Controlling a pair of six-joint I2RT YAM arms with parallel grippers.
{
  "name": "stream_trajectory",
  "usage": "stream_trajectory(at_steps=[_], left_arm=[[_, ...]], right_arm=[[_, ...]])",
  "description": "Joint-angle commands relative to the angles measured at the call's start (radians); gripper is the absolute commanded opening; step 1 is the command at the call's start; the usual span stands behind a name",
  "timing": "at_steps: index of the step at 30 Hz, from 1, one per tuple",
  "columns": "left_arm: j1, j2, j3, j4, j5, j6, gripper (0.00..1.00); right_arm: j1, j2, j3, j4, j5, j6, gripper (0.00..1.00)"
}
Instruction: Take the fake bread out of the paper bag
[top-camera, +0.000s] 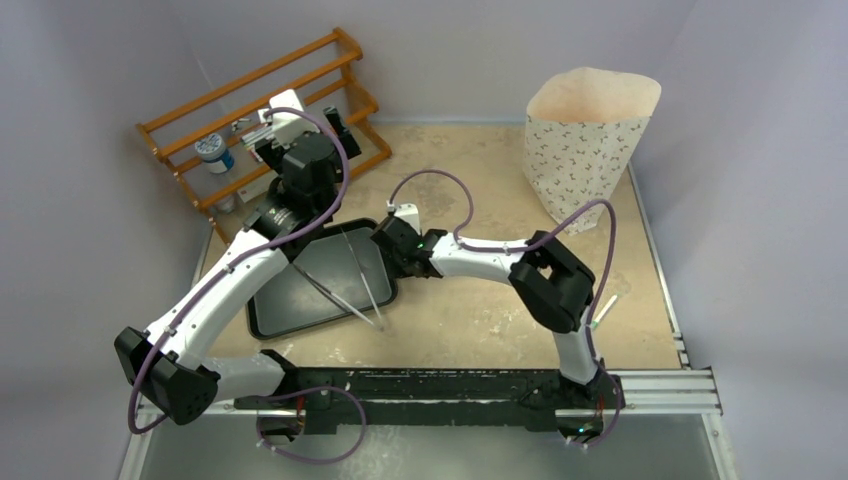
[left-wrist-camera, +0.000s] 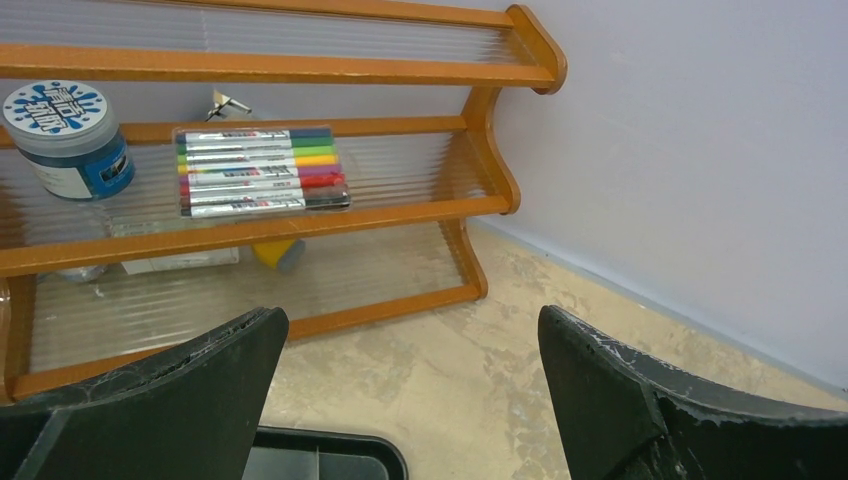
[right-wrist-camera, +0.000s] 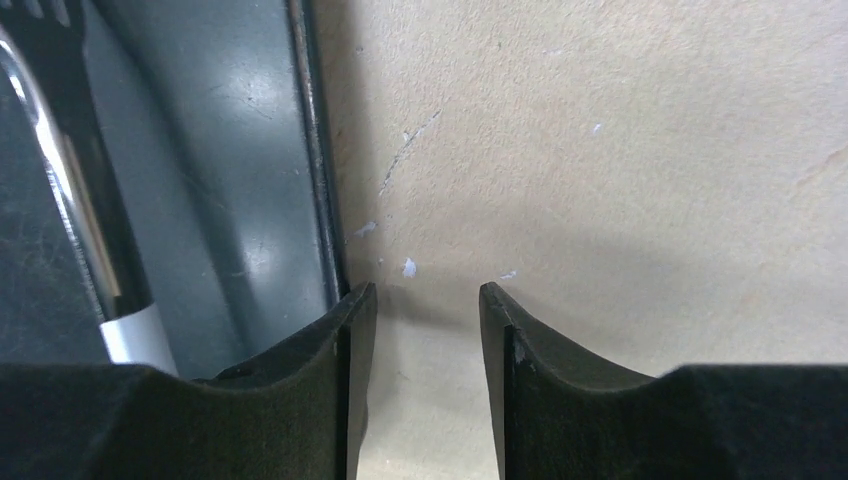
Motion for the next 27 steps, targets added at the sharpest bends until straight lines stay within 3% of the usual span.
stream_trajectory(at_steps=[1, 5, 14, 27], left_arm=[[0.005, -0.020, 0.002, 0.032, -0.017, 0.019, 1.00], [0.005, -0.021, 0.001, 0.030, -0.018, 0.020, 1.00], [0.005, -0.019, -0.004, 0.034, -0.005, 0.011, 1.00], [0.005, -0.025, -0.006, 0.031, -0.011, 0.012, 1.00]], right_arm=[[-0.001, 0.021, -0.008, 0.091, -0.069, 0.004, 0.45], [-0.001, 0.017, -0.030, 0.105, -0.074, 0.020, 0.44], [0.000, -0.091, -0.058, 0.067, 0.093, 0.052, 0.45], [0.033, -0.038, 0.000, 0.100, 0.015, 0.031, 0.46]])
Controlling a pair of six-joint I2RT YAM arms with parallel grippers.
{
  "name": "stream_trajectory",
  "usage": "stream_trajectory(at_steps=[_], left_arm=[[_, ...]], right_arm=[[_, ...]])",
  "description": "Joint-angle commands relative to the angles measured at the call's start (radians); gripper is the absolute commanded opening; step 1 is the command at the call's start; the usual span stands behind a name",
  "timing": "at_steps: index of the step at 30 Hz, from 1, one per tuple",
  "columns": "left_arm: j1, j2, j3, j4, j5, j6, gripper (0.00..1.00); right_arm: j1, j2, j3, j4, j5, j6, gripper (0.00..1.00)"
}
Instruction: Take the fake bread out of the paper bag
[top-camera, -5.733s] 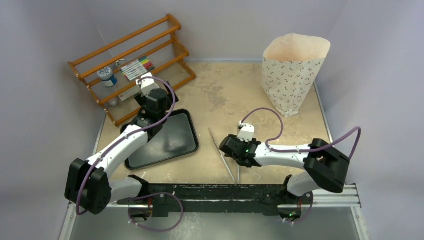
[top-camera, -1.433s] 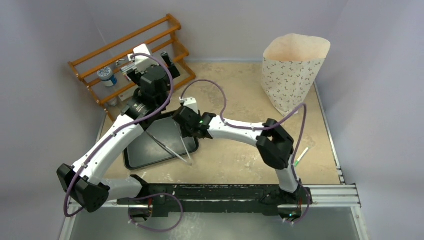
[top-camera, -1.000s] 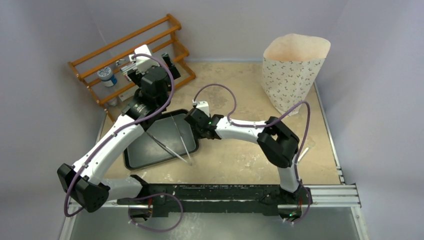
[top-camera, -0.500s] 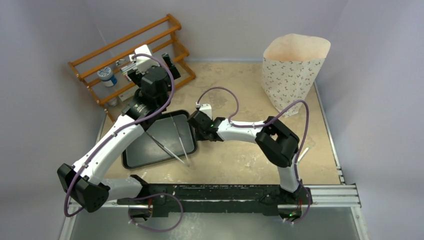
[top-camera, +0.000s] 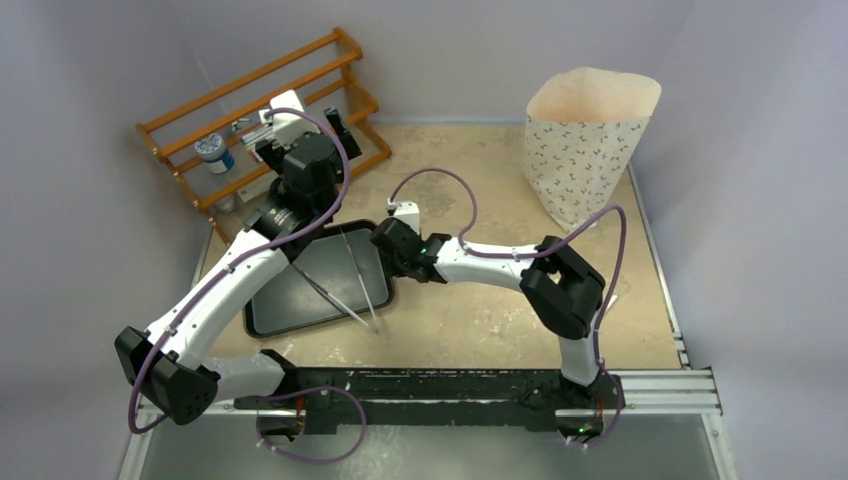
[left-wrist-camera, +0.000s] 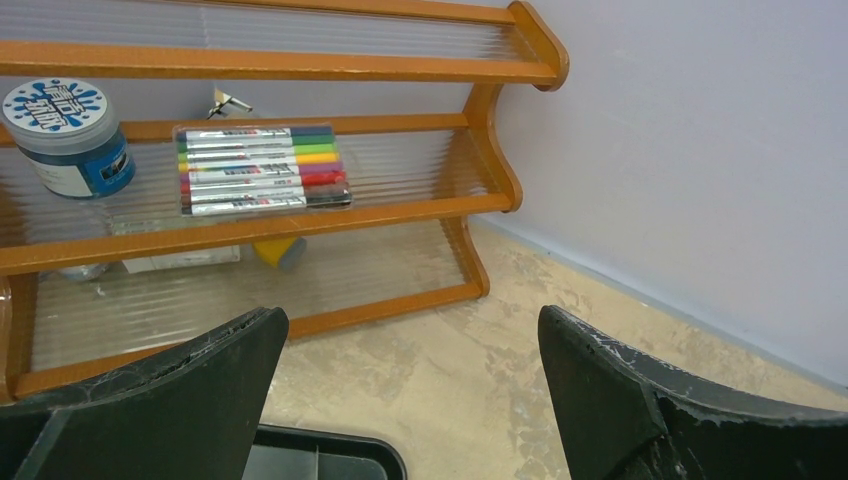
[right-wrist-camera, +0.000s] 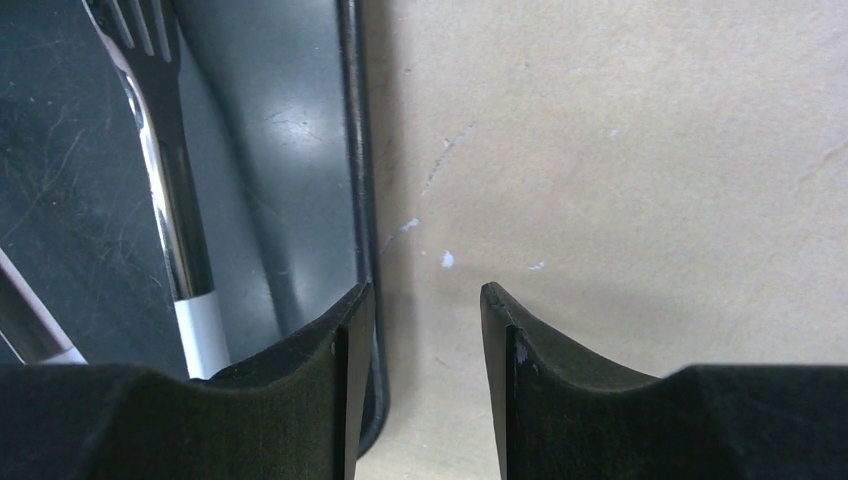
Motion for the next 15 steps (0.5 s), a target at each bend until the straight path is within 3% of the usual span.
stream_trajectory(at_steps=[1, 11, 15], left_arm=[[0.005, -0.024, 0.001, 0.031, -0.012, 0.010, 1.00], [0.005, -0.021, -0.011, 0.039, -0.015, 0.012, 1.00], [0.006, -0.019, -0.019, 0.046, -0.018, 0.012, 1.00]], right_arm=[[0.018, 0.030, 0.060, 0.028, -0.016, -0.005, 0.46], [0.026, 0.089, 0.096, 0.002, -0.036, -0.014, 0.46], [0.026, 0.134, 0.125, -0.049, -0.025, -0.023, 0.39]])
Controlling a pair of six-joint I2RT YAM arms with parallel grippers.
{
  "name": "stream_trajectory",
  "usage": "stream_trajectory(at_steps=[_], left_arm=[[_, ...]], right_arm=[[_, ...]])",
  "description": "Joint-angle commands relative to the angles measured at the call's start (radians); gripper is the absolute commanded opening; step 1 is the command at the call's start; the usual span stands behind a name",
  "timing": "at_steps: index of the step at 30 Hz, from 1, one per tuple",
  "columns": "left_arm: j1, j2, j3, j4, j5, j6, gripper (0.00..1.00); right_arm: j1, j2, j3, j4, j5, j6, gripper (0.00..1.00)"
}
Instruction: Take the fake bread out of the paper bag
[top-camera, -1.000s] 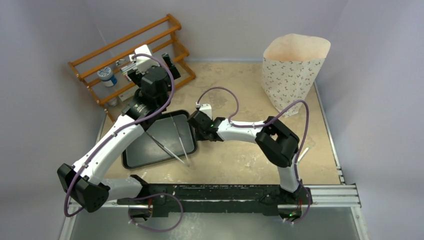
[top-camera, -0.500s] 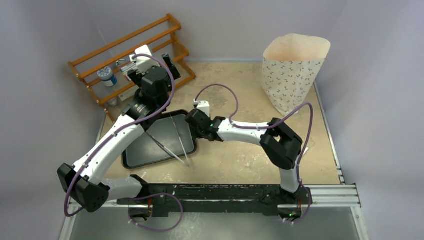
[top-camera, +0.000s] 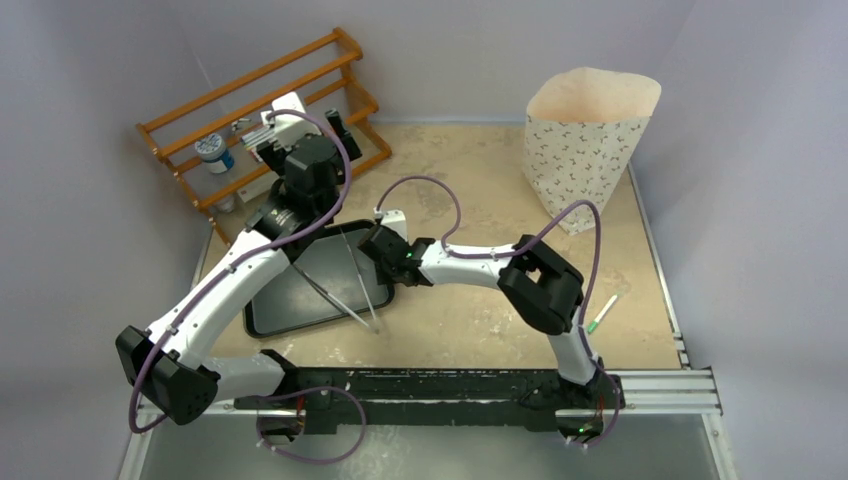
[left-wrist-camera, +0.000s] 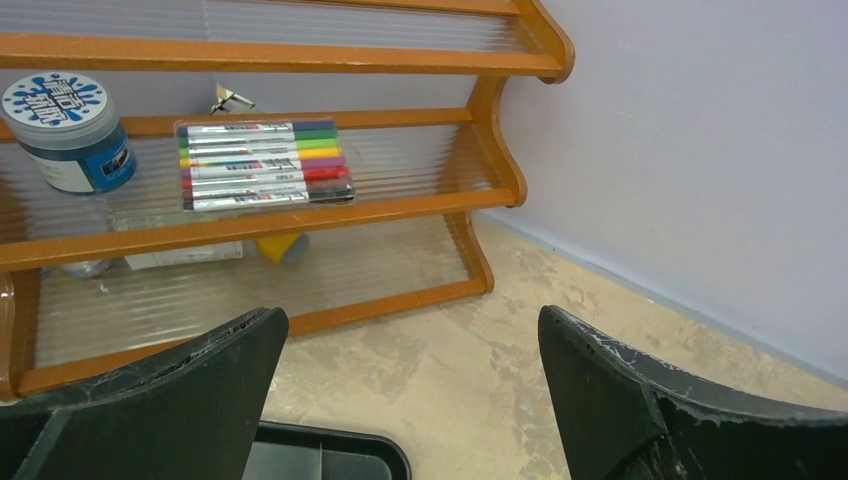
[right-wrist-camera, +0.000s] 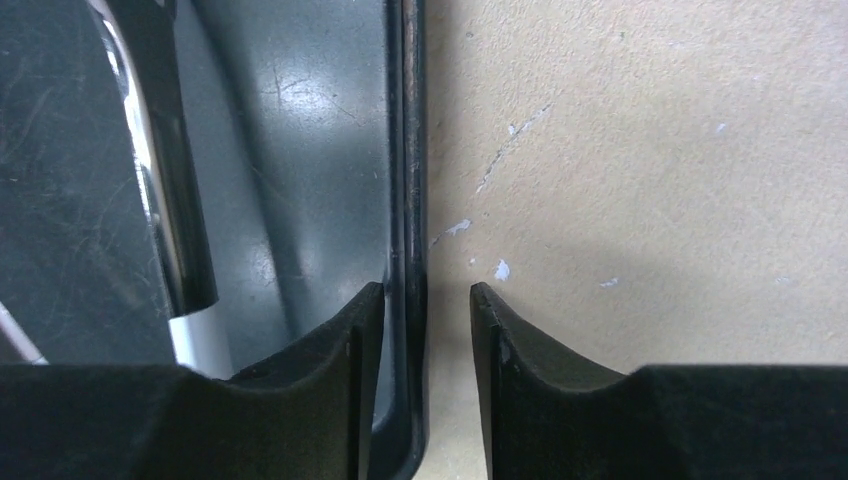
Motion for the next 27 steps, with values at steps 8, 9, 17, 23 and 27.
stream_trajectory(at_steps=[8, 9, 17, 23, 27], left_arm=[[0.007, -0.008, -0.019, 0.062, -0.017, 0.019, 1.00], [0.008, -0.007, -0.020, 0.063, -0.015, 0.019, 1.00], [0.008, 0.002, -0.025, 0.069, 0.038, 0.012, 1.00], [0.008, 0.021, -0.022, 0.066, 0.085, 0.009, 1.00], [0.008, 0.029, -0.023, 0.068, 0.105, 0.004, 1.00]], right_arm=[[-0.002, -0.017, -0.037, -0.113, 0.007, 0.040, 0.00], [-0.003, -0.031, -0.053, -0.120, 0.009, 0.051, 0.00], [-0.004, -0.249, -0.277, -0.229, 0.059, 0.301, 0.00], [0.000, -0.466, -0.500, -0.266, 0.078, 0.614, 0.00], [0.002, -0.541, -0.565, -0.356, 0.074, 0.843, 0.00]])
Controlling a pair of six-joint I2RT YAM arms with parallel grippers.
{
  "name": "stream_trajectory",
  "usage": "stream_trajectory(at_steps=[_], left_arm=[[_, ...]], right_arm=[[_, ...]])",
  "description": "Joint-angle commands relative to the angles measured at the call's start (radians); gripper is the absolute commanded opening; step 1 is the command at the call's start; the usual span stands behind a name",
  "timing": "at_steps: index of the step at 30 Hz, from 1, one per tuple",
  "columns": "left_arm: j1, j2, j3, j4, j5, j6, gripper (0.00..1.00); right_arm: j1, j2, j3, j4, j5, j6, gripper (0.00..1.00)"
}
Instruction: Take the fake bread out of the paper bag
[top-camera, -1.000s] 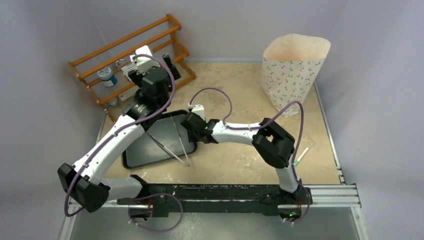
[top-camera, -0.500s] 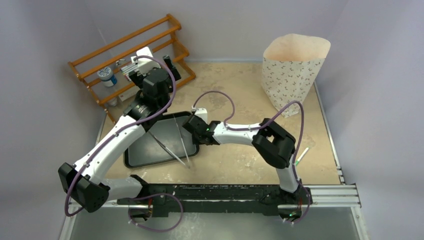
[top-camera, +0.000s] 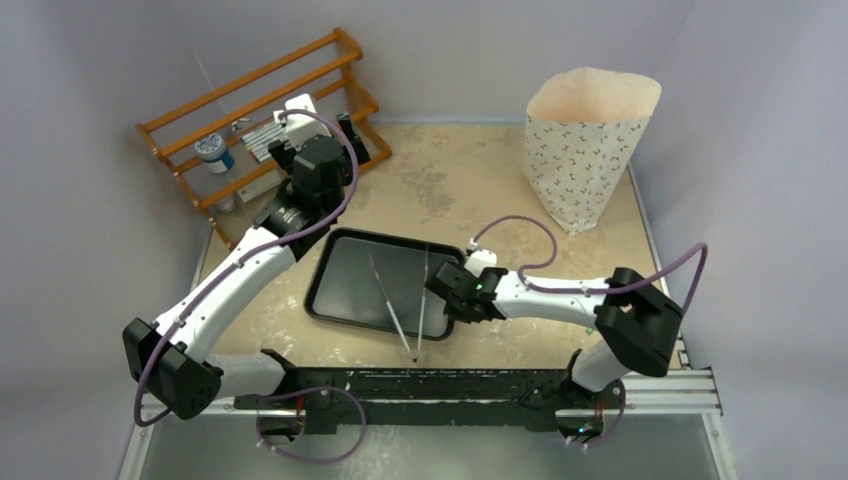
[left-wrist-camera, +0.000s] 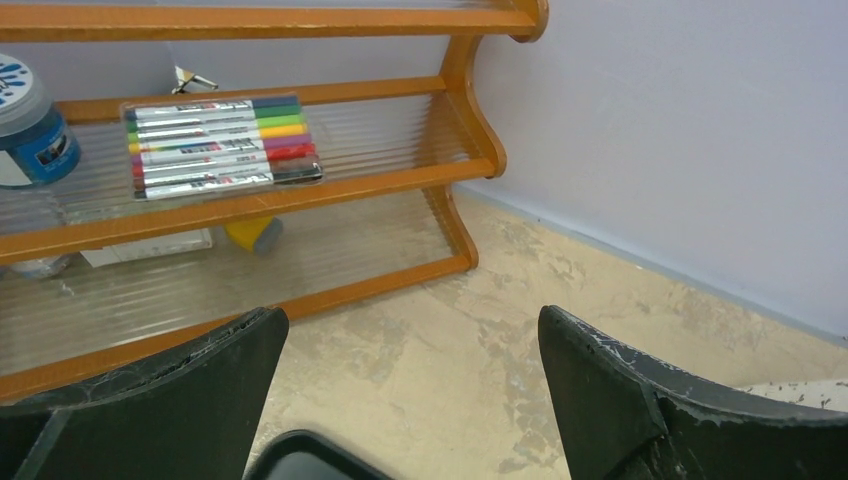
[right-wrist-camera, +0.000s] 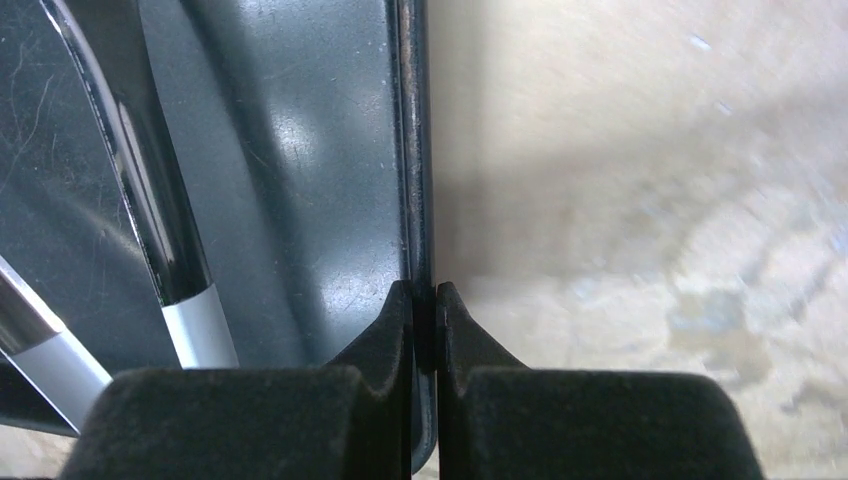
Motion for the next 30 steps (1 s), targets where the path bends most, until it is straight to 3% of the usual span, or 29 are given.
stream_trajectory(at_steps=[1, 5, 10, 19, 26, 30], left_arm=[[0.006, 0.008, 0.002, 0.047, 0.041, 0.004, 1.00], [0.006, 0.015, 0.002, 0.050, 0.054, -0.001, 1.00], [0.006, 0.027, 0.002, 0.048, 0.077, -0.009, 1.00], [0.004, 0.027, 0.013, 0.040, 0.091, 0.000, 1.00], [0.004, 0.047, 0.020, 0.062, 0.146, 0.014, 1.00], [0.004, 0.107, 0.053, 0.086, 0.228, 0.039, 1.00]], right_arm=[[-0.001, -0.064, -0.034, -0.219, 0.065, 0.399, 0.00], [0.002, 0.003, 0.031, -0.435, 0.058, 0.661, 0.00], [0.010, 0.095, 0.132, -0.617, 0.023, 0.861, 0.00], [0.048, -0.114, -0.097, -0.544, -0.118, 1.144, 0.00], [0.184, -0.159, -0.126, -0.649, -0.231, 1.424, 0.00], [0.220, -0.169, -0.146, -0.596, -0.245, 1.460, 0.00]])
